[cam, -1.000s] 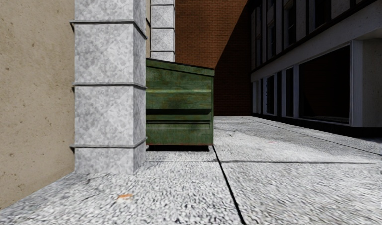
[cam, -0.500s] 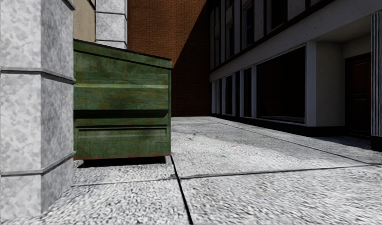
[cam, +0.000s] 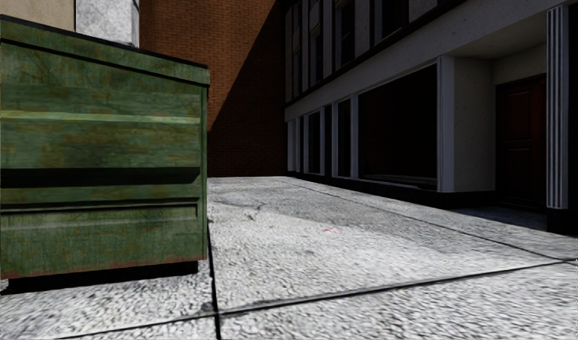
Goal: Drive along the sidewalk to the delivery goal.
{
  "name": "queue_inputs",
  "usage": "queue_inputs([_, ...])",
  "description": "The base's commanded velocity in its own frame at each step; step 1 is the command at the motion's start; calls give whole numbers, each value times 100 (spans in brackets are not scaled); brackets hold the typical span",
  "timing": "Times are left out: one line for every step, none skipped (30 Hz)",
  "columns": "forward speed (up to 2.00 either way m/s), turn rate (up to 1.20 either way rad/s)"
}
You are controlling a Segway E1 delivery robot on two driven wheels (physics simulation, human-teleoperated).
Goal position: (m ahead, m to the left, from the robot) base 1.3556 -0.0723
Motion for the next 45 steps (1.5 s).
queue_inputs([0, 0])
queue_inputs([0, 0])
queue_inputs([0, 0])
queue_inputs([0, 0])
queue_inputs([0, 0])
queue_inputs([0, 0])
queue_inputs([0, 0])
queue_inputs([0, 0])
queue_inputs([0, 0])
queue_inputs([0, 0])
queue_inputs([0, 0])
queue_inputs([0, 0])
queue_inputs([0, 0])
queue_inputs([0, 0])
queue_inputs([0, 0])
queue_inputs([3, 0])
queue_inputs([11, 0])
queue_inputs([11, 0])
queue_inputs([14, 0])
queue_inputs([15, 0])
queue_inputs([15, 0])
queue_inputs([15, 0])
queue_inputs([11, 0])
queue_inputs([7, 0])
queue_inputs([1, 0])
queue_inputs([1, 0])
queue_inputs([0, 0])
queue_inputs([0, 0])
queue_inputs([0, 0])
queue_inputs([0, 0])
queue_inputs([0, 0])
queue_inputs([0, 0])
queue_inputs([0, 0])
queue_inputs([0, 0])
queue_inputs([0, 0])
queue_inputs([0, 0])
queue_inputs([0, 0])
queue_inputs([0, 0])
queue_inputs([0, 0])
queue_inputs([0, 0])
queue_inputs([0, 0])
queue_inputs([6, 0])
queue_inputs([6, 0])
queue_inputs([7, 0])
queue_inputs([7, 0])
